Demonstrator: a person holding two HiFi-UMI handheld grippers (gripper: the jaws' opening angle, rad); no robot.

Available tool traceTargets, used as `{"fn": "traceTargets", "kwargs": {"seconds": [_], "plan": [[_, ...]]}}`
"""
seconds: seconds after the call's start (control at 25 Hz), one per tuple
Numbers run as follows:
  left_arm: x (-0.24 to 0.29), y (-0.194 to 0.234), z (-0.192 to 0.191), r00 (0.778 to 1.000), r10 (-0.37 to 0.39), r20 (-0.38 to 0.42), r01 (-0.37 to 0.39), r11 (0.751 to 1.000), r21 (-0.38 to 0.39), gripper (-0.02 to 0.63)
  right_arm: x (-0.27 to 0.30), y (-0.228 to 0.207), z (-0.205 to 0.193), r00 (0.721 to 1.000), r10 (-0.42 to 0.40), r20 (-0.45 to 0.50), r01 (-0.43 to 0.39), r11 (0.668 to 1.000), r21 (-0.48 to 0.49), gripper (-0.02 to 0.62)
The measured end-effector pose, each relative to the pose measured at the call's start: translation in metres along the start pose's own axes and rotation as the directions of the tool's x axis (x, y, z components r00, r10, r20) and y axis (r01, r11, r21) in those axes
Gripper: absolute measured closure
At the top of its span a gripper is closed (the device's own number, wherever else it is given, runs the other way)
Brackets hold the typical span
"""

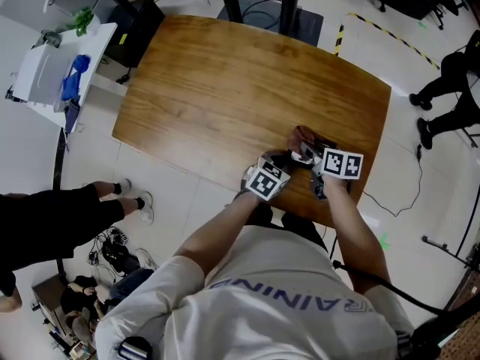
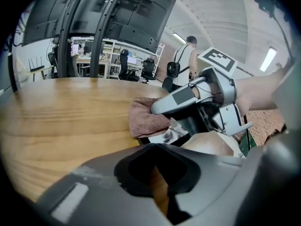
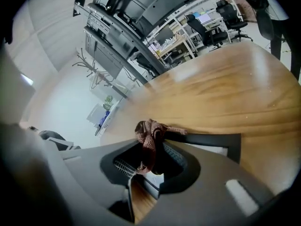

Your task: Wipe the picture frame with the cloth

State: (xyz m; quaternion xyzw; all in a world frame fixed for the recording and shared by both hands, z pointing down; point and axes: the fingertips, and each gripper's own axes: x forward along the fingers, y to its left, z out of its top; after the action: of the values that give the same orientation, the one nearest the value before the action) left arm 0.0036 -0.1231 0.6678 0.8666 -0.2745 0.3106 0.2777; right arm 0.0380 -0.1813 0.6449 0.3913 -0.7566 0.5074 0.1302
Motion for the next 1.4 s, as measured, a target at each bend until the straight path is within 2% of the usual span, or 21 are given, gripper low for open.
{"fn": "traceTargets", "kwargs": {"seconds": [0.76, 1.08, 1.24, 1.4], "plan": [[-0.003, 0.003, -0.002, 1.000, 0.005, 0.021, -0.004, 0.999, -0.044, 0.602, -0.068, -0.060, -0.008, 0.995, -0.096, 0.033, 0.093, 0.992, 0.083, 0.486], [-0.003, 0.004, -0.002, 1.000, 0.010, 0.022, -0.009, 0.999, -0.045, 0.601, -0.099, -0.081, -0.006, 0.991, -0.105, 0.081, 0.092, 0.985, 0.149, 0.485], [-0.003, 0.004, -0.002, 1.000, 0.012, 0.025, -0.011, 0.999, -0.049, 0.601, -0.104, -0.075, -0.002, 0.991, -0.096, 0.098, 0.085, 0.991, 0.106, 0.486], [-0.002, 0.004, -0.001, 1.000, 0.006, 0.027, -0.004, 0.998, -0.056, 0.602, -0.090, -0.034, 0.008, 0.992, 0.001, 0.123, -0.004, 1.000, 0.020, 0.486]]}}
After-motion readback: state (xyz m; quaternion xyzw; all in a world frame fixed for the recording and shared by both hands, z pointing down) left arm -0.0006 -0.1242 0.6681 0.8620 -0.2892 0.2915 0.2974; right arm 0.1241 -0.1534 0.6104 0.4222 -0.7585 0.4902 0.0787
